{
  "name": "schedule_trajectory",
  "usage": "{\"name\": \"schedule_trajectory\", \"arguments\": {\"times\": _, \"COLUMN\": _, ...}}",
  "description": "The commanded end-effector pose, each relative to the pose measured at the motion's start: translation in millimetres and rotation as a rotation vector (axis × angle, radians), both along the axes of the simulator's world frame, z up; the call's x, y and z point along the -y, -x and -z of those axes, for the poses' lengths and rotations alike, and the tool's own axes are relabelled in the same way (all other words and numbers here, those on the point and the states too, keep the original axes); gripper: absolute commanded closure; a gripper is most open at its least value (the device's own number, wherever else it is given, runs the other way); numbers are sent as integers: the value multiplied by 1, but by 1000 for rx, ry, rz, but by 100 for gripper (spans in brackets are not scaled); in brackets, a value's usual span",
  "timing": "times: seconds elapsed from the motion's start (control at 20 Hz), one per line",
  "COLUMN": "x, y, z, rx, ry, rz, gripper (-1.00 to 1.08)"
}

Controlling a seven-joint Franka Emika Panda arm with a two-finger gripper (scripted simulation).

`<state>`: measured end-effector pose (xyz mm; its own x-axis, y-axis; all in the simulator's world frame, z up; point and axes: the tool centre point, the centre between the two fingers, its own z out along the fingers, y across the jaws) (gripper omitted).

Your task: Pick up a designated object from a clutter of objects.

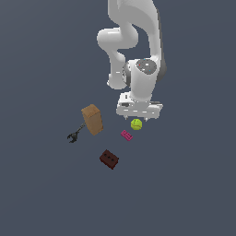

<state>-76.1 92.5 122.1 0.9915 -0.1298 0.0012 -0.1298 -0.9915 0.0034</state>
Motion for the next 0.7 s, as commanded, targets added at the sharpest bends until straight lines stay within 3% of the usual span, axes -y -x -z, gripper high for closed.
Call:
{"name": "schedule_trajectory", "arguments": {"times": 0.0, "x": -6, "y": 10, "z": 12, "rx": 1, "ry": -1, "rz": 7, "gripper": -92}}
{"name": "schedule_trajectory", "arguments": {"times": 0.3, "x": -15, "y": 25, "z": 27, "rx": 0, "ry": -3, "rz": 15, "gripper": -92}}
{"name": "schedule_trajectory", "arguments": {"times": 0.65, "x": -16, "y": 27, "z": 31, "rx": -1, "ry": -3, "rz": 15, "gripper": -92}}
